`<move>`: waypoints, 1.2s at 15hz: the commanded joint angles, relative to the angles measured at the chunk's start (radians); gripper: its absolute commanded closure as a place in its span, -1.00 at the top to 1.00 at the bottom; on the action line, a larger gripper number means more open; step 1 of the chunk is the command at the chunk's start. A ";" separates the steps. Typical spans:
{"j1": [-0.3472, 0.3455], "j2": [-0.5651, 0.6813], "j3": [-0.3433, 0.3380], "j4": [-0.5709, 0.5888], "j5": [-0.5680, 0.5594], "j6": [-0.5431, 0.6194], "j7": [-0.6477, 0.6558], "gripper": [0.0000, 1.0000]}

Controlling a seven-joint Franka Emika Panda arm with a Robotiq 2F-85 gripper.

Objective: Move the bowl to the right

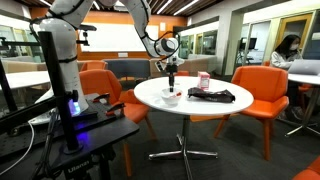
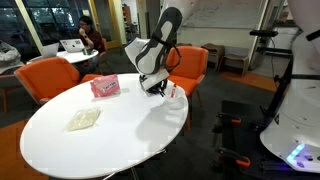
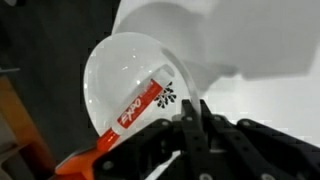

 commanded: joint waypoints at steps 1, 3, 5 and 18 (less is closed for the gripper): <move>-0.024 -0.028 0.035 -0.031 0.050 0.029 -0.076 -0.95; -0.026 -0.031 0.043 -0.031 0.072 0.027 -0.100 -0.95; -0.024 -0.032 0.042 -0.030 0.087 0.025 -0.118 -0.95; -0.017 -0.185 0.078 -0.084 0.113 -0.035 -0.229 0.99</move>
